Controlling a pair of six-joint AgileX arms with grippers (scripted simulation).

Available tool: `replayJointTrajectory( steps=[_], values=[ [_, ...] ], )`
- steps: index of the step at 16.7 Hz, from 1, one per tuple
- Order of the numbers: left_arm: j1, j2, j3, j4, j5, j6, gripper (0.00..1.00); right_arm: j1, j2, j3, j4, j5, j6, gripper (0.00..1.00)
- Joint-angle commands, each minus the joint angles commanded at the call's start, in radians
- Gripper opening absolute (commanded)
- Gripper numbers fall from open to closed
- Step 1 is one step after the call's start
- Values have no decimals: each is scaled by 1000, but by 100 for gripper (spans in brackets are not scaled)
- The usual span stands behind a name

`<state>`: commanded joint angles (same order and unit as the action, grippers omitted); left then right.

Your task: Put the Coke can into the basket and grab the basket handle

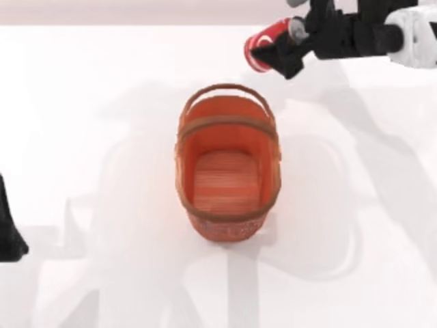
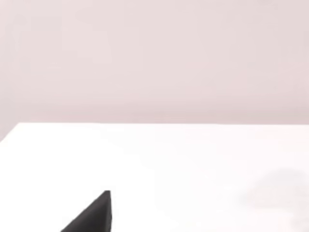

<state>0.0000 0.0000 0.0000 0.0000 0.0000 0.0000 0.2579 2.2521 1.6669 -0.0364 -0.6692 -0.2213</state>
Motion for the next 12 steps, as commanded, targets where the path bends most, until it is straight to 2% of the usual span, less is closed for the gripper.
replayJointTrajectory(
  steps=[4, 7, 10, 12],
  values=[
    [0, 0, 0, 0, 0, 0, 100, 33, -94, -146, 399, -218, 122, 0],
    [0, 0, 0, 0, 0, 0, 100, 52, -150, -240, 620, -347, 196, 0],
    [0, 0, 0, 0, 0, 0, 100, 64, -185, -303, 747, -430, 243, 0],
    [0, 0, 0, 0, 0, 0, 100, 68, -194, -320, 777, -452, 255, 0]
  ],
)
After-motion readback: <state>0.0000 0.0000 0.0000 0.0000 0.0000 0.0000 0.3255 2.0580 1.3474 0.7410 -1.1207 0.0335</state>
